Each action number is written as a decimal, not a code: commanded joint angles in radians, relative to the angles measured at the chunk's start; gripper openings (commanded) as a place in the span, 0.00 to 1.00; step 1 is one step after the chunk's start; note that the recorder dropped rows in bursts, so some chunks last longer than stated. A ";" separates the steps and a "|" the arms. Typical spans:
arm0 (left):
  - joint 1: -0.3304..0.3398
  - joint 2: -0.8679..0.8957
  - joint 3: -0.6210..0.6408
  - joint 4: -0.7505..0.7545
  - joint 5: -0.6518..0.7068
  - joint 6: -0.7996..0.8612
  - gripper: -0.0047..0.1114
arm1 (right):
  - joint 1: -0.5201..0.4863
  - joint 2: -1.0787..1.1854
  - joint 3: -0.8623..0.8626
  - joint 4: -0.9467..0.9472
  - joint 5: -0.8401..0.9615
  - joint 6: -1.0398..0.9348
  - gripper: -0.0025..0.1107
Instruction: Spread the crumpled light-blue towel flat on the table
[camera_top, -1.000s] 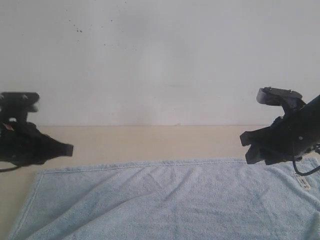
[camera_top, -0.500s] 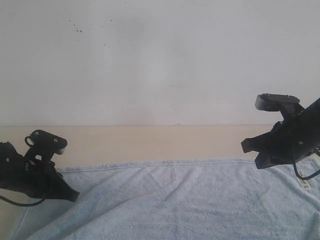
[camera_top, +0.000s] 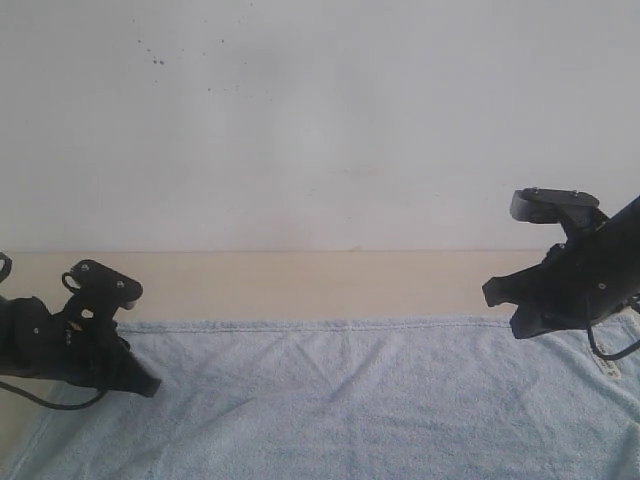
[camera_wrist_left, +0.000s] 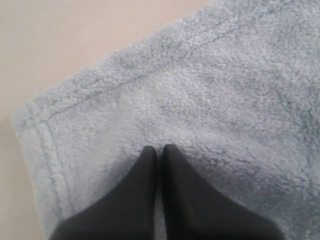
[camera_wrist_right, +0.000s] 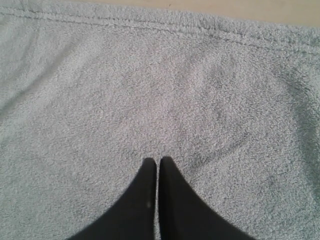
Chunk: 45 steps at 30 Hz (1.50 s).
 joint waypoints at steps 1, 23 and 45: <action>0.018 0.007 -0.041 -0.006 0.051 0.007 0.08 | -0.004 -0.009 -0.005 0.000 0.003 -0.008 0.03; 0.017 -0.209 -0.008 -0.015 0.237 -0.202 0.08 | -0.006 -0.180 0.329 -0.759 0.278 0.548 0.03; -0.041 -0.209 0.017 -0.011 0.193 -0.164 0.08 | -0.006 -0.011 0.469 -1.020 0.057 0.804 0.03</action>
